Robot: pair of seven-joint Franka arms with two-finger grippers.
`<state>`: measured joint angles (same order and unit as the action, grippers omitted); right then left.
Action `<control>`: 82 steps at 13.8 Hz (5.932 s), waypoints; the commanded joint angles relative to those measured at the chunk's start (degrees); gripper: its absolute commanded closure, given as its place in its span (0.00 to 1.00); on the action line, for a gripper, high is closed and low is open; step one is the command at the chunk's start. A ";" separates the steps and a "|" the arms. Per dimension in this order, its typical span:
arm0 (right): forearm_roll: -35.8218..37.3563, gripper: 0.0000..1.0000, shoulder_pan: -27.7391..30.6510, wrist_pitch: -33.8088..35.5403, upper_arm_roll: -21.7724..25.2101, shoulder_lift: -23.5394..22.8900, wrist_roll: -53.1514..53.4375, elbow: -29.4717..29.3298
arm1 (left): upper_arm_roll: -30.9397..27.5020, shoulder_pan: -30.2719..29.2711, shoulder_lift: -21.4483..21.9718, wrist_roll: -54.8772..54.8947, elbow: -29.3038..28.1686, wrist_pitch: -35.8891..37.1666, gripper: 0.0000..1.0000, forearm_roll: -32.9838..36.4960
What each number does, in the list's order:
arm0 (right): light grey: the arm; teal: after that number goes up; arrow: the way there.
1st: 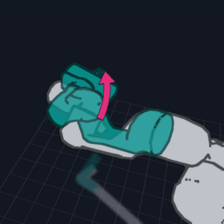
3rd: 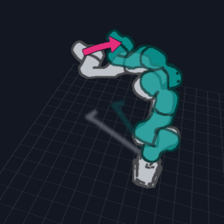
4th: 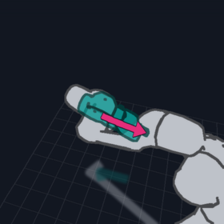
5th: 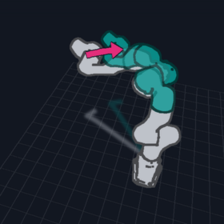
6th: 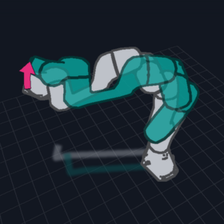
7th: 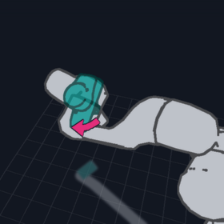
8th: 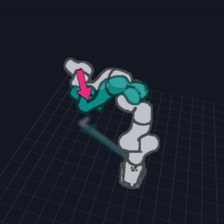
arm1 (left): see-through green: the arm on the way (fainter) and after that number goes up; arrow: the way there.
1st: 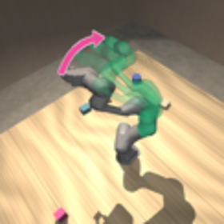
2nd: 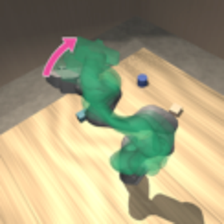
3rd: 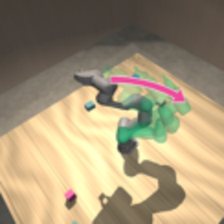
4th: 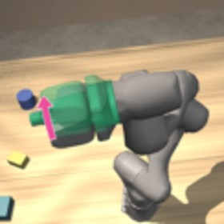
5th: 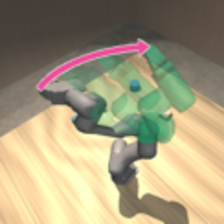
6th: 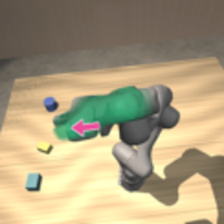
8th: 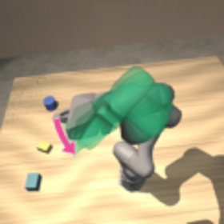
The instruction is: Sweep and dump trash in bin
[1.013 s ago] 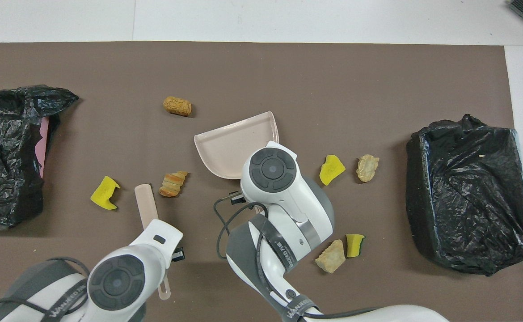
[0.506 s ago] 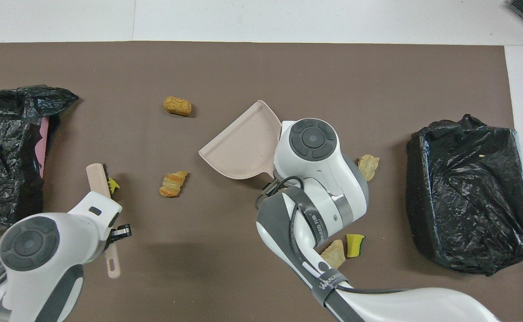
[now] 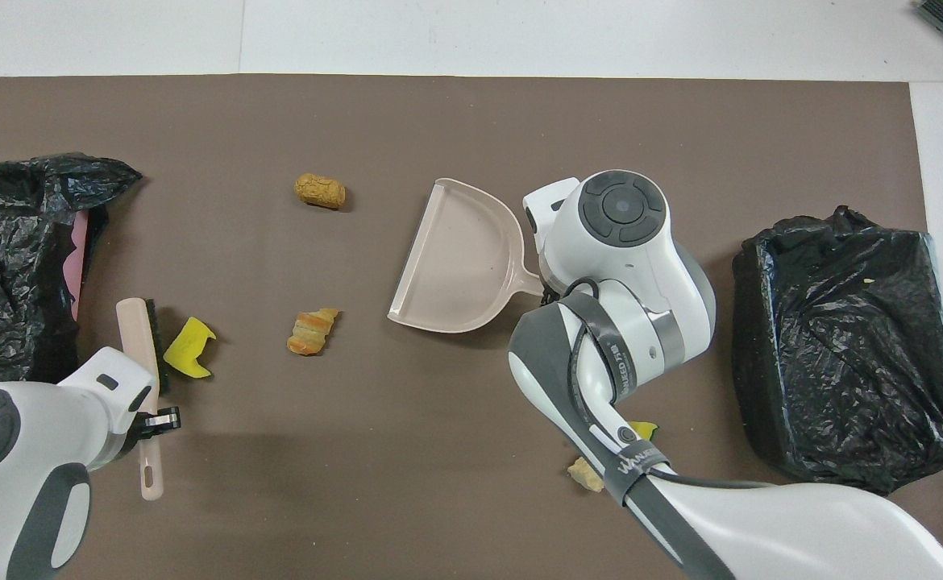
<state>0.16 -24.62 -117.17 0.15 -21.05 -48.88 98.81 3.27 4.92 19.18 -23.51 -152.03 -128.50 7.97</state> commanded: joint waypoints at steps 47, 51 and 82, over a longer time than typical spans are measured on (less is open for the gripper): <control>1.42 1.00 -2.36 0.10 -1.29 1.10 -8.69 2.62 | -0.10 8.51 -39.58 52.32 48.69 10.98 1.00 2.31; 1.42 1.00 -2.36 -0.16 -1.29 1.01 -8.69 2.53 | 0.25 11.50 -33.17 53.13 40.43 12.56 1.00 2.22; -3.50 1.00 29.68 20.83 -0.85 28.16 -44.25 12.46 | 0.34 38.12 -8.99 -18.66 7.47 0.88 1.00 -19.05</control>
<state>-2.11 -0.36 -97.23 -0.13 3.71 -87.13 107.97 4.48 39.37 6.12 -38.74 -139.99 -125.30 -9.72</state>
